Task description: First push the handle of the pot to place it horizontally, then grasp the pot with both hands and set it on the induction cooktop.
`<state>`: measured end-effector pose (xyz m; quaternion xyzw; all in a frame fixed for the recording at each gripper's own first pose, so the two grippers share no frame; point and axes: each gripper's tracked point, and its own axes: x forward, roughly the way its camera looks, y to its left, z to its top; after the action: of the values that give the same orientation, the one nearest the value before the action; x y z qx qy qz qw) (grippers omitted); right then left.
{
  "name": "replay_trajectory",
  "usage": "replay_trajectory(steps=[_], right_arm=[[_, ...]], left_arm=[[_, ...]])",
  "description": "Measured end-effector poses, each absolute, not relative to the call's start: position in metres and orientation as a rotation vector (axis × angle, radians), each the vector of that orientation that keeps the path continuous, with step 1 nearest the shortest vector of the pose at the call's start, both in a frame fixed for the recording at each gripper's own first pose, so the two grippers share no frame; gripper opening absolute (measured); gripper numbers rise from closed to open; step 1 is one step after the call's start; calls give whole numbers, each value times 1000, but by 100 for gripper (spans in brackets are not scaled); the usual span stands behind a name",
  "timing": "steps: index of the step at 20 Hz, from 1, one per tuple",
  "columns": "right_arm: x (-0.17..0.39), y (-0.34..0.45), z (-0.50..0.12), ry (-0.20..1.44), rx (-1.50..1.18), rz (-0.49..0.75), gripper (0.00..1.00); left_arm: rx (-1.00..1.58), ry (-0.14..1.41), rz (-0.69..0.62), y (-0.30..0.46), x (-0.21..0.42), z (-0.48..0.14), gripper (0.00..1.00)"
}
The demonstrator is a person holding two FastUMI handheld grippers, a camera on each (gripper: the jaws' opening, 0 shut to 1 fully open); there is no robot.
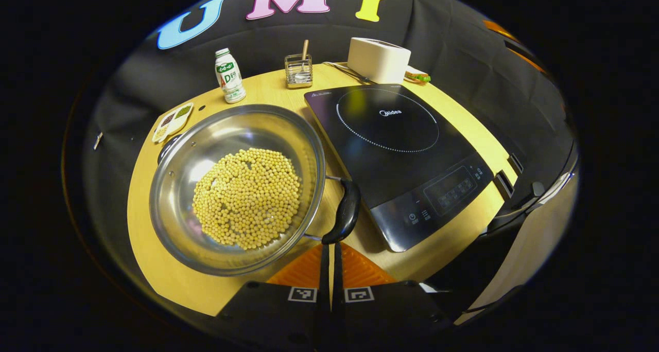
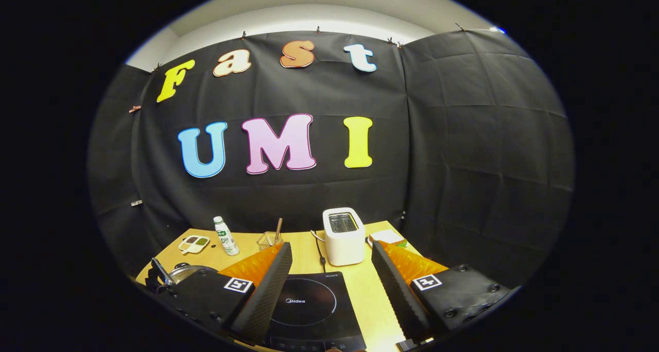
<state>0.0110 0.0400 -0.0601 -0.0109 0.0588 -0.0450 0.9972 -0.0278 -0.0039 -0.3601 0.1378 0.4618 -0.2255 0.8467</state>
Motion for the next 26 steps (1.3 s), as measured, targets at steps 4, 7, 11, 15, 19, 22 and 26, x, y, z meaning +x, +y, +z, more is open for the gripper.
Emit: replay_trajectory(steps=[4, 7, 11, 15, 19, 22, 26], right_arm=[[10, 32, -60, 118, -24, -107, 96], [11, 30, -60, 118, -20, -118, 96], [11, 29, -60, 119, -17, -121, 96], [9, 31, -60, 117, -28, -116, 96], [7, 27, -59, 119, -30, -124, 96], [5, 22, -59, 117, -31, -136, 96], [0, 17, -59, 119, -29, -151, 96]], left_arm=[[209, 982, -471, -16, -23, -360, 5], [159, 977, -459, -25, -15, -360, 5], [107, 967, -447, -36, 0, -359, 5], [92, 955, -441, -41, 14, -359, 5], [53, 946, -424, -43, 24, -359, 5], [33, 937, -424, -44, 32, -359, 5], [21, 926, -428, -47, 43, -357, 5]])
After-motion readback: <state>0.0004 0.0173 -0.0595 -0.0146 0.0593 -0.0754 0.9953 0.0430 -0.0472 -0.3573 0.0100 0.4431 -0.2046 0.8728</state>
